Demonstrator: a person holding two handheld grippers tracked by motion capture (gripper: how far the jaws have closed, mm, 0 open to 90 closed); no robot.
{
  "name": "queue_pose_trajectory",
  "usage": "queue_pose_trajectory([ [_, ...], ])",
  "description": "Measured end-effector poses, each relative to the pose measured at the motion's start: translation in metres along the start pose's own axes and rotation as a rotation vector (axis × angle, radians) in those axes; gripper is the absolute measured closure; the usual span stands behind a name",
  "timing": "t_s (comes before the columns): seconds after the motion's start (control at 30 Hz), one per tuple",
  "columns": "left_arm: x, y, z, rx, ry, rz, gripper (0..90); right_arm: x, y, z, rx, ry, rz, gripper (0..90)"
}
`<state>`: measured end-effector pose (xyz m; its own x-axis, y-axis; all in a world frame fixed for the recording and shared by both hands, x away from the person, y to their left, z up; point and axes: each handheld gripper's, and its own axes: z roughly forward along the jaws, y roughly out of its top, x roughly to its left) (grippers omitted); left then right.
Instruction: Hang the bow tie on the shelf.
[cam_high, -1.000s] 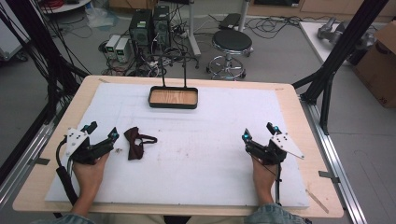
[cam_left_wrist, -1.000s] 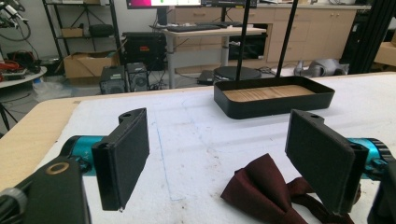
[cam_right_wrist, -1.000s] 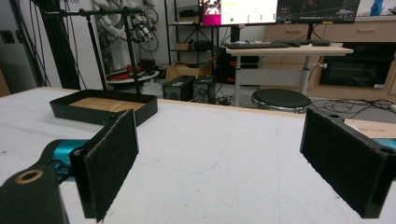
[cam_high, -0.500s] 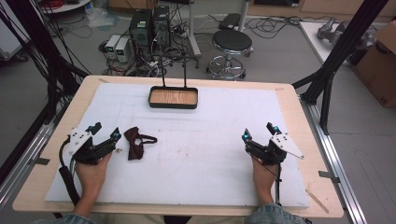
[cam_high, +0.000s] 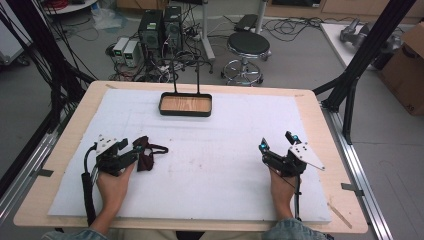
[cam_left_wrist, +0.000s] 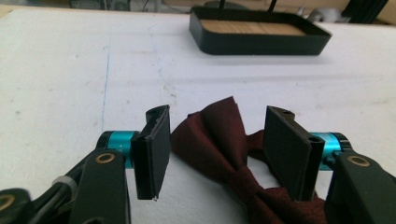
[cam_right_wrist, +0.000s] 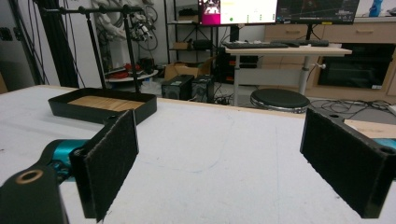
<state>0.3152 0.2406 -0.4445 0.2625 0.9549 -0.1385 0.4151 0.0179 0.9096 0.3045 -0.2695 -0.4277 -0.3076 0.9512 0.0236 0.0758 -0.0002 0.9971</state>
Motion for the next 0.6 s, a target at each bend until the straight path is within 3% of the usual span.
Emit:
queue_pose_trajectory([
  [0.1, 0.0, 0.001, 0.004, 0.043, -0.006, -0.045, 46.3, 0.0, 0.0, 0.0, 0.001, 0.0, 0.002, 10.5],
  [0.27, -0.005, 0.002, 0.012, 0.127, 0.024, -0.038, 46.7, 0.001, 0.0, 0.0, 0.001, 0.003, 0.003, 10.6],
  [0.6, -0.01, 0.003, 0.017, 0.205, 0.029, -0.043, 53.2, 0.001, 0.0, 0.0, 0.003, 0.005, 0.004, 10.6],
])
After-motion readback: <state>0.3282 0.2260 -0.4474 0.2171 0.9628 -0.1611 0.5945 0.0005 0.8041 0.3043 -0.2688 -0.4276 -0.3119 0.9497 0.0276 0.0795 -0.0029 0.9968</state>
